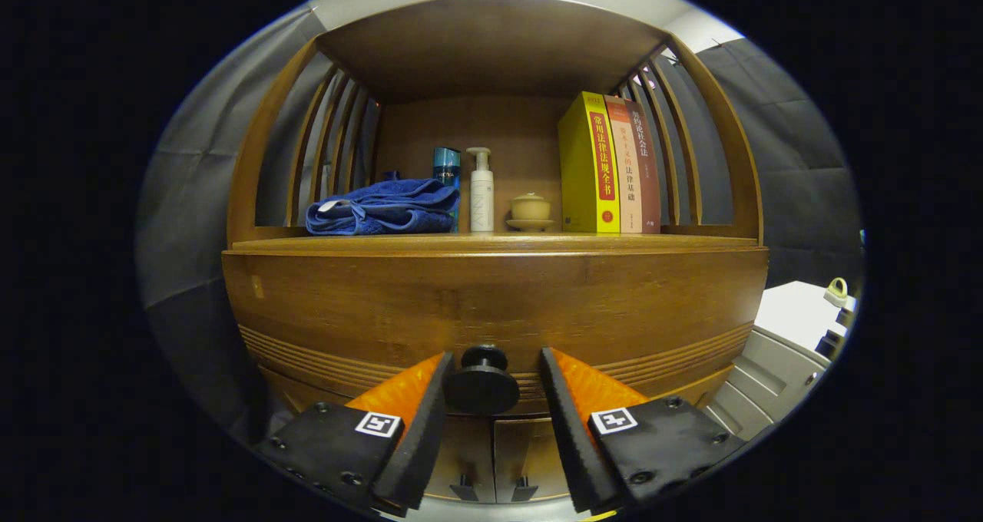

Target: Pull open the drawer, take out the items inside it, and place them on the countertop above the cabinet.

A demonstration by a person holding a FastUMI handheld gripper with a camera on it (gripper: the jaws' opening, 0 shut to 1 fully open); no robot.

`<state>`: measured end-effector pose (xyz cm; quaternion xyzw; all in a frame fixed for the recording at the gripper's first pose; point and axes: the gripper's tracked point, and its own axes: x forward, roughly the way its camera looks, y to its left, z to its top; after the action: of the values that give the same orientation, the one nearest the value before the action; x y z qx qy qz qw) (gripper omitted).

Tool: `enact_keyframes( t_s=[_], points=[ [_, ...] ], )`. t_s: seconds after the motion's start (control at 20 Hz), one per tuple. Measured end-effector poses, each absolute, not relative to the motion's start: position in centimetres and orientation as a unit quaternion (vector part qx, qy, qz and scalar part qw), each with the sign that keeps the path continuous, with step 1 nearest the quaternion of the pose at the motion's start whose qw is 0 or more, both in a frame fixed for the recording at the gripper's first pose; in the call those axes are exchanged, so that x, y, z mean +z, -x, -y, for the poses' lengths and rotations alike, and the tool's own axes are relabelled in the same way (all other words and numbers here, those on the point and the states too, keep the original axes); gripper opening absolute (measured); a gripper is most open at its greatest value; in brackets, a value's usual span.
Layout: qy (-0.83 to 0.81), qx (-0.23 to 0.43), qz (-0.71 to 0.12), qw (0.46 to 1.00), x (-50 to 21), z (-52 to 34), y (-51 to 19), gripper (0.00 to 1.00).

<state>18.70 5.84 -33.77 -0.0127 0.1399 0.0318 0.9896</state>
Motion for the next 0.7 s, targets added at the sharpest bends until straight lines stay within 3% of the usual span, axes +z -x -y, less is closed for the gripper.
enact_keyframes(
  t_s=[0.35,0.7],
  points=[
    [-0.007,0.037,-0.171,0.984,-34.1,-6.1,-18.1,0.41],
    [-0.007,0.03,-0.178,0.983,-33.4,-5.7,-13.6,0.41]
  ],
)
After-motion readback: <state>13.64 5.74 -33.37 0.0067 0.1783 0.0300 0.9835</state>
